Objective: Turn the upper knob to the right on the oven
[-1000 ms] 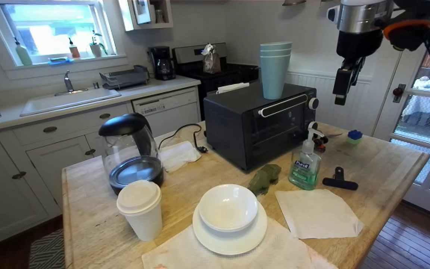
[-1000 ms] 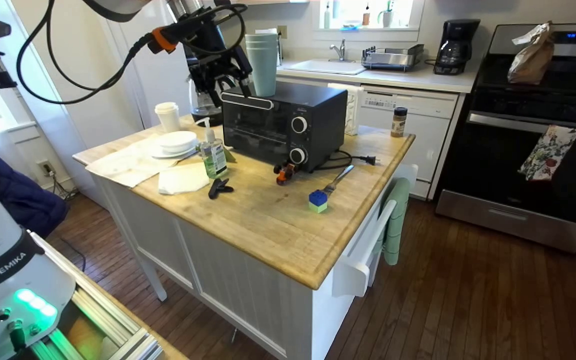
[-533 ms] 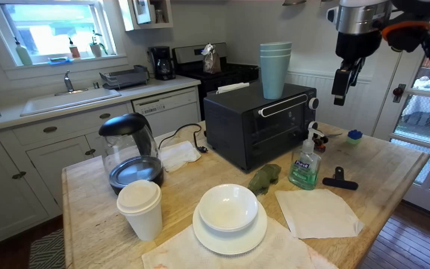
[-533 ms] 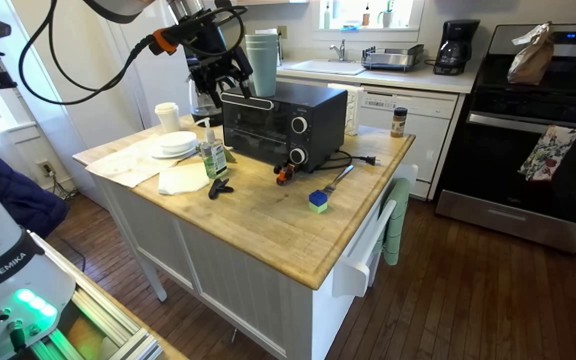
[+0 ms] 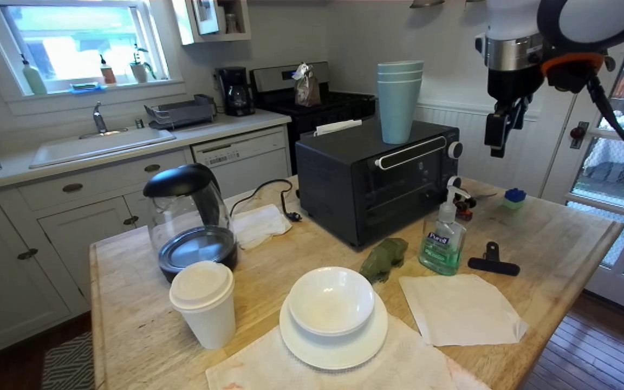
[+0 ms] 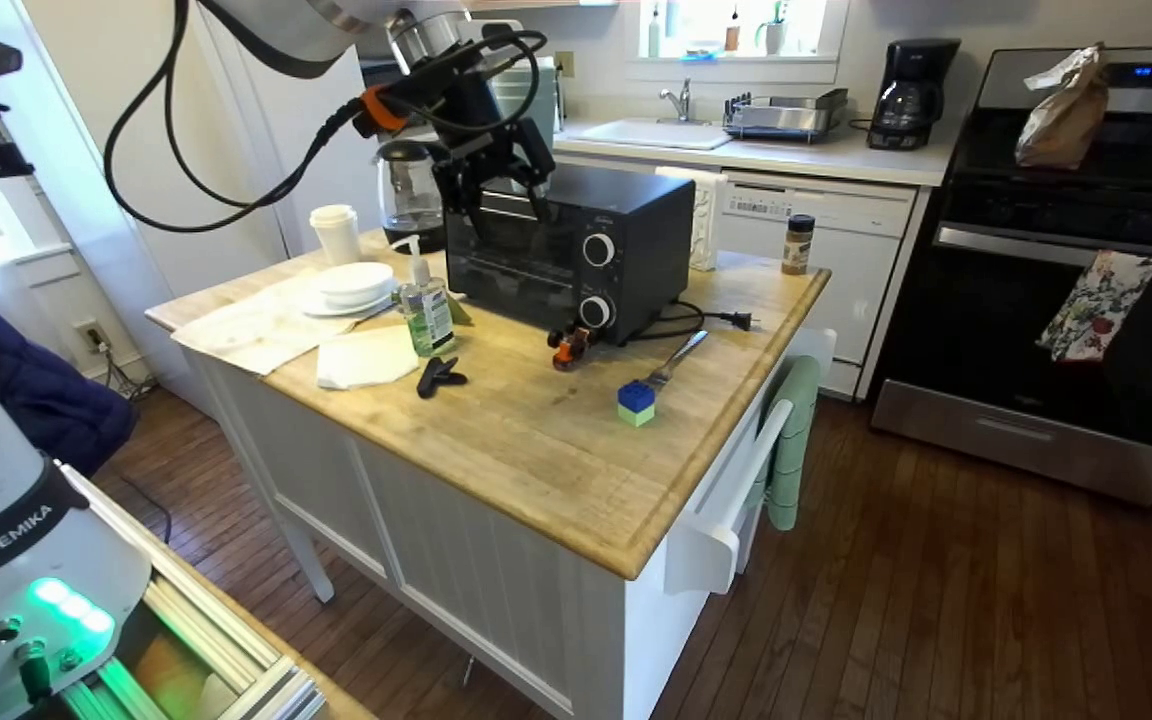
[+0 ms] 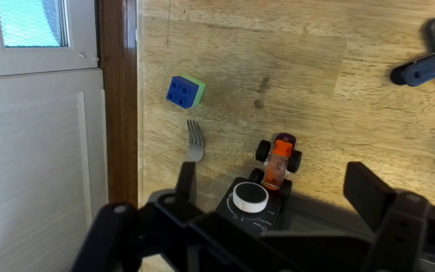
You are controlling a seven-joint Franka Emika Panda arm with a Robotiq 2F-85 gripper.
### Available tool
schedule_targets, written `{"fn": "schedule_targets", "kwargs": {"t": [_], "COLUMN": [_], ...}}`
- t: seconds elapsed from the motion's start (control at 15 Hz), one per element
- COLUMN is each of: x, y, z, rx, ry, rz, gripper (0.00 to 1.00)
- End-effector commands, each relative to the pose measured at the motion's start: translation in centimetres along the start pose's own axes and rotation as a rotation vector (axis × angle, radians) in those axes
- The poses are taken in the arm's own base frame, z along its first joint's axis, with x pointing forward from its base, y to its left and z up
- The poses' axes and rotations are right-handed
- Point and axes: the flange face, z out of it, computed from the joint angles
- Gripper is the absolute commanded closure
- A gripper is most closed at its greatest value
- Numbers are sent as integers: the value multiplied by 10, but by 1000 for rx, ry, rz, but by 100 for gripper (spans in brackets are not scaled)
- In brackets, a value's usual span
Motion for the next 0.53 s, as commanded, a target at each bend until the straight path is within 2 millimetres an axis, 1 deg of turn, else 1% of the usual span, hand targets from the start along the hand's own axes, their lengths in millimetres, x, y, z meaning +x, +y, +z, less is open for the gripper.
{"fn": "schedule_targets", "kwargs": {"t": [0.0, 0.47], "x": [19, 46], "y": [16, 38], "z": [19, 44], "rx": [-6, 14], "ry": [-9, 28], "rz": [24, 66], "gripper": [0, 0]}}
